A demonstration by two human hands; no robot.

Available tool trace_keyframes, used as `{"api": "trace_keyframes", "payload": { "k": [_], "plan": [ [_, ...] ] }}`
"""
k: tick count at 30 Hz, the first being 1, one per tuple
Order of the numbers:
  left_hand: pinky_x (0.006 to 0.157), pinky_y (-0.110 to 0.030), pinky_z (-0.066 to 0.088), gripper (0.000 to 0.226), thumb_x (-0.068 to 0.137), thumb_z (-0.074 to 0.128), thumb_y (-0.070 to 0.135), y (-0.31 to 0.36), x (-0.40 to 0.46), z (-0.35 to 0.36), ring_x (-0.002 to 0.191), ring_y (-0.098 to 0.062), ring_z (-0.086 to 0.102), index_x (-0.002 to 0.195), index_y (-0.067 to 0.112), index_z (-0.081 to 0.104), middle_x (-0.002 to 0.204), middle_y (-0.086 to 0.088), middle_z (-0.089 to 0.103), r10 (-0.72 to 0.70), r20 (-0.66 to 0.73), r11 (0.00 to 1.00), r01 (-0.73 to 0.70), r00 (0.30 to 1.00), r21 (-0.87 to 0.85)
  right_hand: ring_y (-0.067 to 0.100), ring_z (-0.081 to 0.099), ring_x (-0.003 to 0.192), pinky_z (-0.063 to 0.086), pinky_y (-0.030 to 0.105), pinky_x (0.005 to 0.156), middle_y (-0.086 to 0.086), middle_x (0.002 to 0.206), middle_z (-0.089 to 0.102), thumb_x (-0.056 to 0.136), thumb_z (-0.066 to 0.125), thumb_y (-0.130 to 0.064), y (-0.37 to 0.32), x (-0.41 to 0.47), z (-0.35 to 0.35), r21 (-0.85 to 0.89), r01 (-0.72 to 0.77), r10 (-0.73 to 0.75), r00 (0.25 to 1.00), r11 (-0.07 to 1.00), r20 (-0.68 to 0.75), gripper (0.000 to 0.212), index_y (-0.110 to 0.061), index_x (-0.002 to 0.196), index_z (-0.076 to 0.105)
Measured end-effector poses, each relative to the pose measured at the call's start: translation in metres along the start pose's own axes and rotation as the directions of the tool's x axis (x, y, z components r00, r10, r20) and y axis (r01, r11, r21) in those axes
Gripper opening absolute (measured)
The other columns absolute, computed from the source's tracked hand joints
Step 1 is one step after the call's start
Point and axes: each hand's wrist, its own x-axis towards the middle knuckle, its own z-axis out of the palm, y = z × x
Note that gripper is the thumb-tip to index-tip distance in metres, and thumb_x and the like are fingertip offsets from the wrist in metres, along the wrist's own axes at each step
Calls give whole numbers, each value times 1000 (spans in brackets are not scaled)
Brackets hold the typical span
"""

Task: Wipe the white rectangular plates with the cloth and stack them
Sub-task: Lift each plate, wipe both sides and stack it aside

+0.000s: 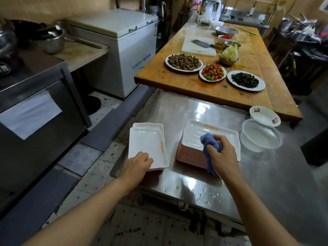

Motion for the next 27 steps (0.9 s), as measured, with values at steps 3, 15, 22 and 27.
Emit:
{"api": "trace_keyframes", "payload": {
  "k": [3, 15, 22, 27],
  "plan": [
    [39, -22, 24, 36, 45, 88, 1, -6, -1, 11, 59, -22, 58, 64, 10, 58, 70, -5, 60, 8, 10, 1000, -8, 1000, -5, -5, 56, 47, 39, 9, 37, -8, 68, 59, 89, 51, -3, 2, -1, -4, 22, -16, 17, 1000, 1000, -14, 21, -20, 98, 57],
    [71, -24, 37, 38, 90, 53, 48, -17, 22, 36, 109, -15, 43, 112, 18, 48, 122, 2, 46, -85, 211, 995, 93, 974, -28, 10, 47, 33, 37, 23, 32, 6, 60, 55, 91, 46, -1, 12, 0, -14, 83, -143, 143, 990, 986, 2, 16, -14, 98, 51],
    [82, -33, 42, 48, 94, 39, 54, 7, 66, 19, 115, -18, 46, 125, 21, 50, 126, 2, 50, -230, 187, 961, 253, 955, -113, 4, 56, 64, 45, 15, 50, -4, 81, 58, 88, 48, -1, 18, 13, -34, 36, -155, 158, 983, 987, -95, 18, -15, 100, 49],
    [91, -37, 42, 45, 94, 45, 43, 45, 114, 1, 120, -22, 48, 132, 19, 45, 132, -2, 50, -327, 141, 828, 355, 934, -433, 12, 58, 80, 46, 16, 57, 3, 95, 55, 92, 48, -6, 19, 41, -49, 64, -98, 109, 976, 993, -191, 19, -14, 107, 40]
  ]
}}
